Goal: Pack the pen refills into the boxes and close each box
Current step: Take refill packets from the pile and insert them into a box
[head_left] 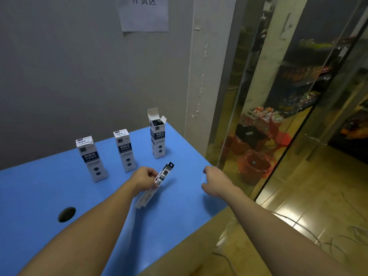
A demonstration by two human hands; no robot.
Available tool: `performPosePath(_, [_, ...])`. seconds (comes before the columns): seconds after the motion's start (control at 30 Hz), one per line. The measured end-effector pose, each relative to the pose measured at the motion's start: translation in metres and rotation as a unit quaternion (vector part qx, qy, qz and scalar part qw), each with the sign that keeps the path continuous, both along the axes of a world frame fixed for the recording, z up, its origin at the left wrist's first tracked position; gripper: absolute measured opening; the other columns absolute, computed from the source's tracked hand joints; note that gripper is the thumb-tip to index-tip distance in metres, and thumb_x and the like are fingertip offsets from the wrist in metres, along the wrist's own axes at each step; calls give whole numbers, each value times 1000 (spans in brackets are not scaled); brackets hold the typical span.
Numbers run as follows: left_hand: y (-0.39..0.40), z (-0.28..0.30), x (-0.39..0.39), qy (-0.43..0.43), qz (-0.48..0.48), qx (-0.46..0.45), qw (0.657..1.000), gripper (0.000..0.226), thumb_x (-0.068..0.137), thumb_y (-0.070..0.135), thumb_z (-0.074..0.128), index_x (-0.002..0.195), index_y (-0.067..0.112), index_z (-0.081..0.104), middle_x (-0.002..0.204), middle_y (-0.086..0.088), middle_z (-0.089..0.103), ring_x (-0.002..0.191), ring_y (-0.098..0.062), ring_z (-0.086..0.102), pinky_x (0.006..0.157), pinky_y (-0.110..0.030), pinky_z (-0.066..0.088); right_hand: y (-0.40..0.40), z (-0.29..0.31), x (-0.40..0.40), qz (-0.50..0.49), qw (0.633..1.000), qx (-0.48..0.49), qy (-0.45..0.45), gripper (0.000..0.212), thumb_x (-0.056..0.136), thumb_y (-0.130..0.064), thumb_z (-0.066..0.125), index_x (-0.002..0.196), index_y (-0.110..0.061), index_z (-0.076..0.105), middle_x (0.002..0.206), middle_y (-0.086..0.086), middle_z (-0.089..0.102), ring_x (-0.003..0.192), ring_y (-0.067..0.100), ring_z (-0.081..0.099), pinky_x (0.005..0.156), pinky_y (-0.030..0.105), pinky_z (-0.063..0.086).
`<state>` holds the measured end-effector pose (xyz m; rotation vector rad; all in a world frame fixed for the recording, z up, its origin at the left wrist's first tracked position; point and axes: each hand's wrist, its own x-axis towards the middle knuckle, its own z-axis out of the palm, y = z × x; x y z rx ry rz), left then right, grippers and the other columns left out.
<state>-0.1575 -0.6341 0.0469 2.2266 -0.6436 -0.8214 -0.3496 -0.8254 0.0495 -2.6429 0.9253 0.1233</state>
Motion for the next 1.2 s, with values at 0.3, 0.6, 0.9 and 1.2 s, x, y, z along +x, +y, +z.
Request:
performPosePath(0.3, [-35, 6, 32, 1, -8, -17, 1000, 25, 75, -2, 76, 83, 21, 71, 80, 3, 69, 79, -16, 63, 89, -37, 52, -65, 11, 64, 26, 1000, 4, 12, 48, 87, -22, 60, 131, -9, 47, 127, 10, 53, 114, 28, 54, 94, 36, 48])
performPosePath(0.6, [-36, 0, 39, 3, 17, 10, 1000, 27, 79, -6, 73, 94, 17, 71, 83, 6, 72, 78, -9, 65, 70, -19, 50, -87, -3, 141, 131, 991, 36, -10, 61, 91, -42, 65, 139, -11, 42, 136, 8, 50, 122, 27, 51, 101, 41, 45])
performPosePath(0.9, [-39, 9, 29, 19, 192, -62, 979, 32, 77, -9, 74, 89, 21, 74, 85, 3, 78, 83, -12, 71, 85, -31, 54, -94, 5, 212, 233, 962, 128, -67, 88, 82, -46, 77, 149, -11, 32, 148, 7, 46, 134, 27, 45, 106, 36, 39])
performPosePath(1.2, [-32, 23, 21, -15, 270, -129, 954, 27, 79, -5, 77, 85, 21, 74, 91, -1, 76, 87, -13, 69, 83, -31, 55, -88, 6, 248, 195, 935, 262, -140, 90, 78, -28, 85, 149, -14, 32, 149, 5, 45, 132, 28, 47, 108, 43, 41])
